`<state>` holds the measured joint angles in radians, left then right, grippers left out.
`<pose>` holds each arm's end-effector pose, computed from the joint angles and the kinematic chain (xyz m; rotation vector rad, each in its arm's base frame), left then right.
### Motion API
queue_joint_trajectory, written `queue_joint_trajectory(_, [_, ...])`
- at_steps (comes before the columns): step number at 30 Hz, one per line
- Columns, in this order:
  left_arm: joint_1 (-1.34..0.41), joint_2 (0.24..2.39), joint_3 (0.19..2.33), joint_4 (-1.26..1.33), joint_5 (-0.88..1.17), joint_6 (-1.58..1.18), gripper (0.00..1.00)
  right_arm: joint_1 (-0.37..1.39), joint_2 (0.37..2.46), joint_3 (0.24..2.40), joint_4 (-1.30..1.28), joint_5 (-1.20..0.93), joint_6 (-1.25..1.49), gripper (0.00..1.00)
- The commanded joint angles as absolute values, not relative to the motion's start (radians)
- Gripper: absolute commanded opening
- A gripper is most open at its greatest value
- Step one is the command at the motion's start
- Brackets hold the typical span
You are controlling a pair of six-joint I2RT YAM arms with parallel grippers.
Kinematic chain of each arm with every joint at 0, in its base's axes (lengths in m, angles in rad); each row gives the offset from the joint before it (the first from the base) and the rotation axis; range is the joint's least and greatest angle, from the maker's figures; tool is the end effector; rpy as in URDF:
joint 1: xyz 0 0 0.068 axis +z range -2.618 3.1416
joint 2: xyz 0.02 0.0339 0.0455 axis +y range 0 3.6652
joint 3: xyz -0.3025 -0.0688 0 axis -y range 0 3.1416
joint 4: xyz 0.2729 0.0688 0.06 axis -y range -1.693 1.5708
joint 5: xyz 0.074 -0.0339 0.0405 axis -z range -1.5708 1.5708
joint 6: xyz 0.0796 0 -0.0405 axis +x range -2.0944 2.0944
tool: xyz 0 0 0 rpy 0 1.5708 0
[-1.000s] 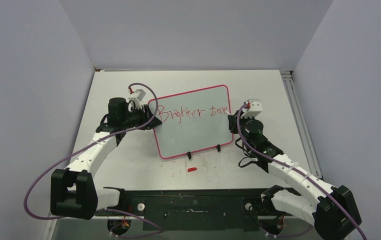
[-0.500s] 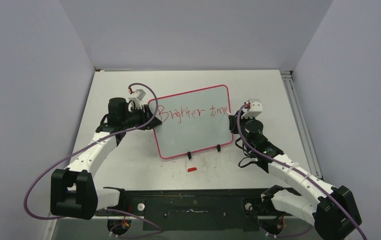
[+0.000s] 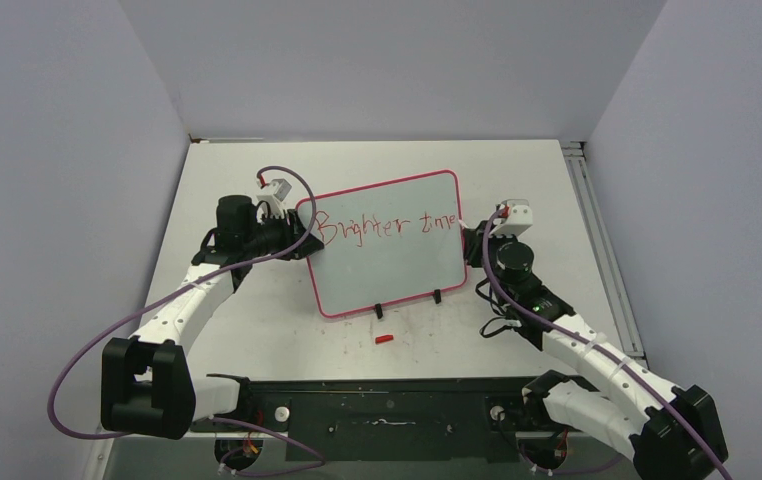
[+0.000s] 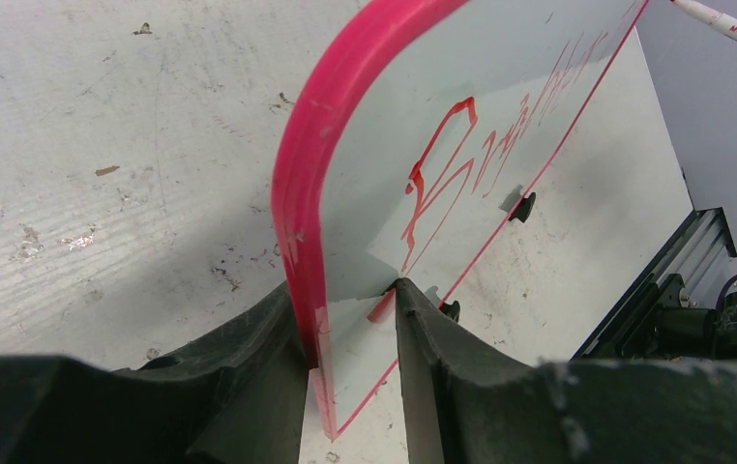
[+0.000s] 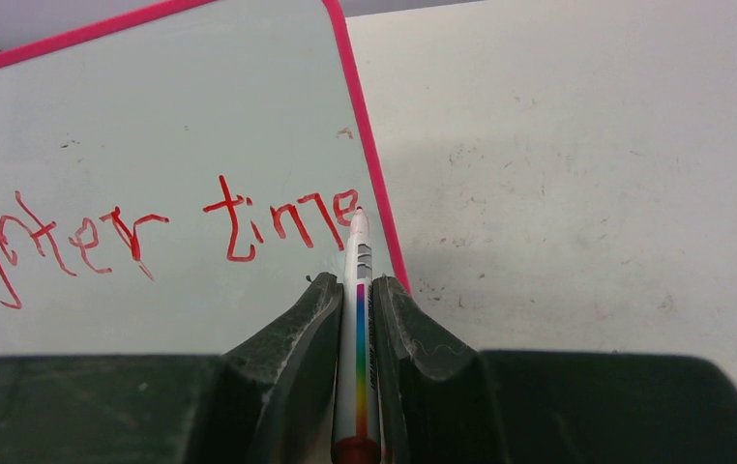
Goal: Write a sentence on the whiteboard
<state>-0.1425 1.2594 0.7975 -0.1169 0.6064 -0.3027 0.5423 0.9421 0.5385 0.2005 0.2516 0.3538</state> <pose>0.3054 -0.0896 0.2573 0.1897 2.1604 -0.9079 0.2369 0.1196 0.2757 0.0151 1.7870 0.4250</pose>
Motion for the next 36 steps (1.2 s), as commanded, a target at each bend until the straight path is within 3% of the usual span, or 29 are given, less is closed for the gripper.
queue_joint_trajectory(1, [-0.140,1.230,0.828,-0.076,0.615,-0.296,0.34,0.536,0.929,0.570,0.234,0.291,0.336,0.05])
queue_joint_trajectory(36, [-0.140,1.229,0.828,-0.077,0.615,-0.295,0.34,0.535,1.039,0.599,0.368,0.285,0.284,0.05])
